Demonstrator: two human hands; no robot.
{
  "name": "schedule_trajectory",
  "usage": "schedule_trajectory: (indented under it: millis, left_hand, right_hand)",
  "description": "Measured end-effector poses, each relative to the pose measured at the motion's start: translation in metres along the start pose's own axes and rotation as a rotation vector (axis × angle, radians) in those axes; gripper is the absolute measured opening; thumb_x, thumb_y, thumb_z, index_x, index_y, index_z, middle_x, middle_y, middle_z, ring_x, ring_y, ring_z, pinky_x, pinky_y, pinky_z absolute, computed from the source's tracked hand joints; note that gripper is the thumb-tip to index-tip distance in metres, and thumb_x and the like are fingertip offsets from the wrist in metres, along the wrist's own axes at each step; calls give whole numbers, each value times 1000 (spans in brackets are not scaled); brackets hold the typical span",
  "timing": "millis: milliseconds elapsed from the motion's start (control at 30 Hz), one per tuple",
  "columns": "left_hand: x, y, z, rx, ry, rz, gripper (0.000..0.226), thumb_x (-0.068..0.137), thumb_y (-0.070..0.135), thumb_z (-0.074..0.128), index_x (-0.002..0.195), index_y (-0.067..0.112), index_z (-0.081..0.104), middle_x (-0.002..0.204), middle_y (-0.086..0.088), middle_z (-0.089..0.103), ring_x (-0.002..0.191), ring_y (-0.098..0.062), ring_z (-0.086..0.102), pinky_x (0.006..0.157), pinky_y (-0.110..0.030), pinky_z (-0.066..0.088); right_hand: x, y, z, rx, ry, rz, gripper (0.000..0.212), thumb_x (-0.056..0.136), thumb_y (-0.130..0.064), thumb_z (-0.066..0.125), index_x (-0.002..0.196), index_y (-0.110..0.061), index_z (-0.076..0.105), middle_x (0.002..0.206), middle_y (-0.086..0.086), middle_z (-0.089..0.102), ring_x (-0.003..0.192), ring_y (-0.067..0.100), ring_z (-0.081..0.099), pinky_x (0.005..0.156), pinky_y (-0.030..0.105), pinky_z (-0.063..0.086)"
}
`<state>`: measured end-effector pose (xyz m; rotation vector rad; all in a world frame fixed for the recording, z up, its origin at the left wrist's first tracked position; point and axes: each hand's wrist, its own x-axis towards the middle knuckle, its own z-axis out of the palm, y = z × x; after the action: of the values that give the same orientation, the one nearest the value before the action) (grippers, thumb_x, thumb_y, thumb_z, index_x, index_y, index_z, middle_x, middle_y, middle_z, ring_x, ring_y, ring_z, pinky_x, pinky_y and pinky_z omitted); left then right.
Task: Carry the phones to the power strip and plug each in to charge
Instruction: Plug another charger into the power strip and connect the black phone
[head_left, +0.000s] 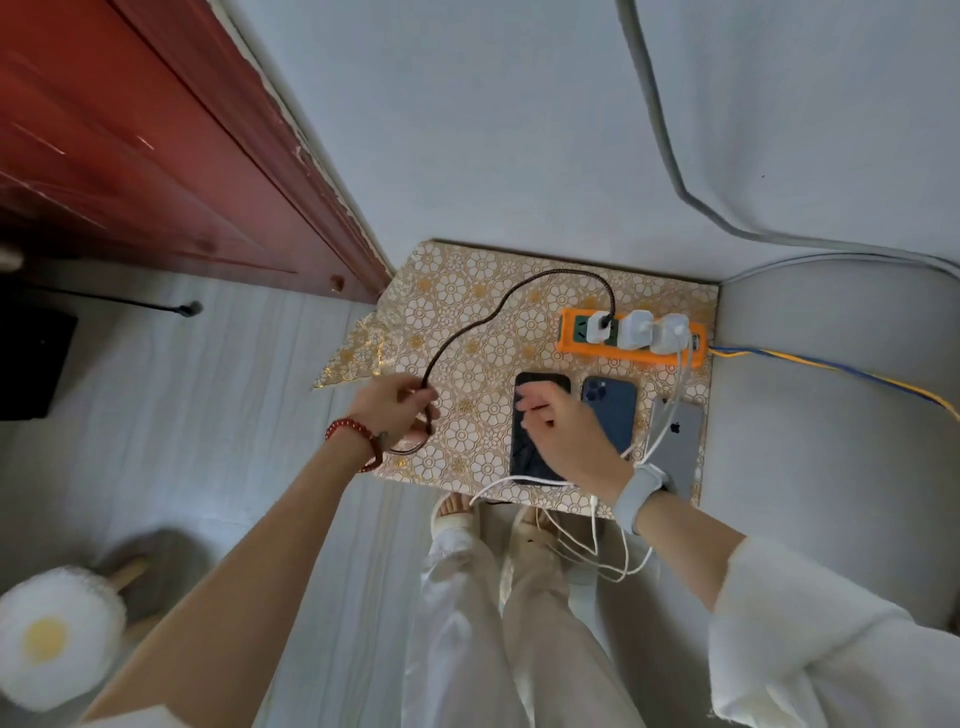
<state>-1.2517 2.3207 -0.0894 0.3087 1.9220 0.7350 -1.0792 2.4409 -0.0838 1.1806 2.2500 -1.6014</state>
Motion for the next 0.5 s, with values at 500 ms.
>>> schedule_trajectory:
  millis: [500]
  left_hand:
    - [-55,83,-21,-461,-117,138,7,86,14,56,85,12,63,67,3,74,65,-17,71,55,-18,57]
  right_hand:
    - [-42,-58,38,448,-190,31,35,86,-22,57,117,-19,40,118,3,58,110,15,55,84,21,43]
